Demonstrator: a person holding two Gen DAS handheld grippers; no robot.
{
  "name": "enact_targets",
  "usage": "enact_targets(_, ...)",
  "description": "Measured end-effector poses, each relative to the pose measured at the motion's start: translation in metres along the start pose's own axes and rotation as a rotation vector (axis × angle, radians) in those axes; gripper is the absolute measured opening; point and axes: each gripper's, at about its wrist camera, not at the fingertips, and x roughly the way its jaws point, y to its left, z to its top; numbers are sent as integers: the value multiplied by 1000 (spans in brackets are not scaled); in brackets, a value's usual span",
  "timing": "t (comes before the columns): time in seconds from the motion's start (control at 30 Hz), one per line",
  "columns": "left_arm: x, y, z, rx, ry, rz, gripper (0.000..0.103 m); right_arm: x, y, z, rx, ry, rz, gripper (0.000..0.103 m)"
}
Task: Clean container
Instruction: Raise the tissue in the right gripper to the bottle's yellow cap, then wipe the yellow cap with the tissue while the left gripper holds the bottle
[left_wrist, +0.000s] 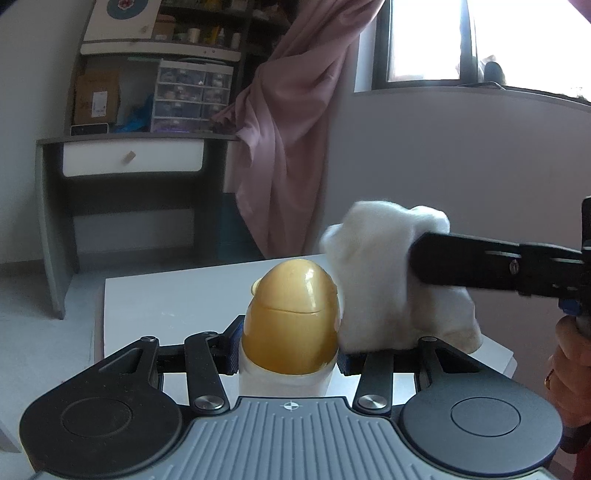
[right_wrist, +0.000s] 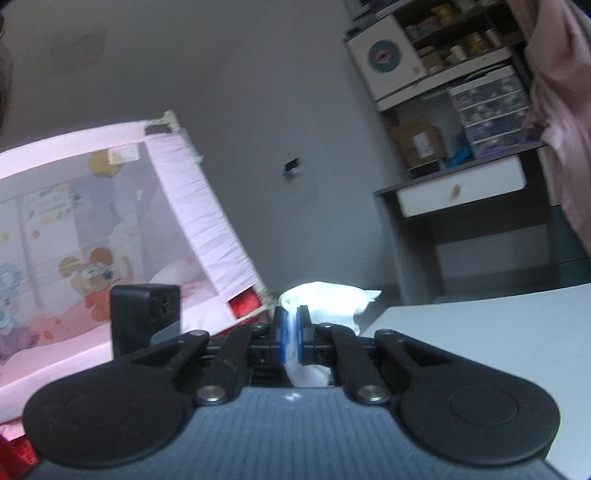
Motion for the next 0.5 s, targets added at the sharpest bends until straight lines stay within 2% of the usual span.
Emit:
enact_targets(0.17, -2, -3, -1, 3, 0, 4, 46, 16, 9, 3, -30, 75, 53, 5)
enact_targets(0.5, -4, -1, -2, 5, -7, 12, 46, 23, 22, 2, -117, 127, 21, 4)
